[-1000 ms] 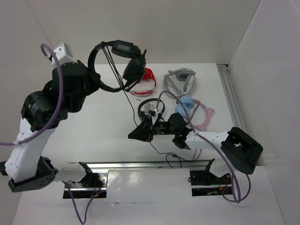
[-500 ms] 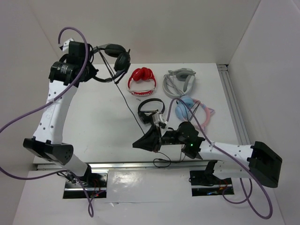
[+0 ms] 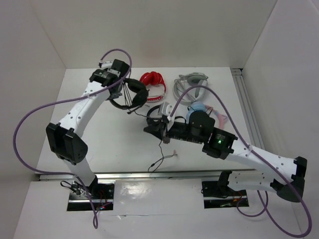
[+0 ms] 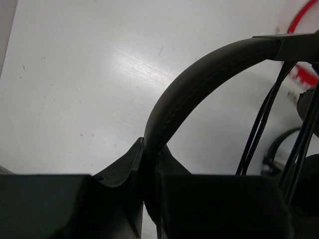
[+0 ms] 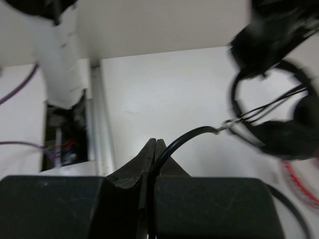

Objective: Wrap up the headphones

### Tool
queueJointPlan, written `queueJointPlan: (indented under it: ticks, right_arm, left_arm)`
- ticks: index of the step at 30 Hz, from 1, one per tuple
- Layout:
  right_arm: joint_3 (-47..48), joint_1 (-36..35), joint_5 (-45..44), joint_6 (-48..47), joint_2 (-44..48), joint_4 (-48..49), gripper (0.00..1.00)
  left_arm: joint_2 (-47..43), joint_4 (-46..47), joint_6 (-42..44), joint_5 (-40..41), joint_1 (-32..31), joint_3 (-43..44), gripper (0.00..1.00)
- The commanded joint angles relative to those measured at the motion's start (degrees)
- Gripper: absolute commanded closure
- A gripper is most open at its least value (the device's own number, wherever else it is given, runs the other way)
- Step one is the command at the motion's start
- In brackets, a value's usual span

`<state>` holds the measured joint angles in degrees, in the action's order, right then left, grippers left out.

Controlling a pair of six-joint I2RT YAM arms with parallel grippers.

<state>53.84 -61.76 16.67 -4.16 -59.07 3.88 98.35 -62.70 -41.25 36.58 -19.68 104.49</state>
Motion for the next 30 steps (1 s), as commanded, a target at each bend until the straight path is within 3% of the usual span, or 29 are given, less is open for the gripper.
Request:
queueJointPlan:
  ticks: [1,5,9,15,22,27,30]
  right_arm:
    - [9.9,-0.5,-15.7,-10.9,0.3,-17.1,1.00]
    - [12.7,-0.5,-33.4,-14.5,-0.6,-18.9,1.00]
    - [7.4,-0.5,-46.7,-18.0,-0.6,-11.2,1.00]
    - [5.9,1.6,-54.8,-20.4,-0.6,-7.7,1.00]
    - [3.9,13.4,-43.8,-16.0,2.1,-2.8,1.00]
    - [3.4,17.5,-35.7,-13.3,1.5,-1.8,1.00]
    - [2.3,19.3,-24.9,-9.4,-0.6,-0.6,0.96]
  left_arm:
    - [-1.0,-3.5,4.2,2.4,-5.2,-1.1,1.00]
    - [-6.0,-4.8,5.3,2.5,-16.3,-8.1,1.00]
    - [-12.3,-0.8,6.6,-3.5,-21.0,-19.2,1.00]
    - [-17.8,-5.6,4.0,-2.1,-31.4,-20.9,1.00]
    - [-27.6,-7.1,4.0,-11.9,-42.6,-20.1,1.00]
    - [-35.3,-7.6,4.0,-16.3,-44.6,-18.1,1.00]
    - [-37.6,-7.6,4.0,-17.6,-44.6,-14.1,1.00]
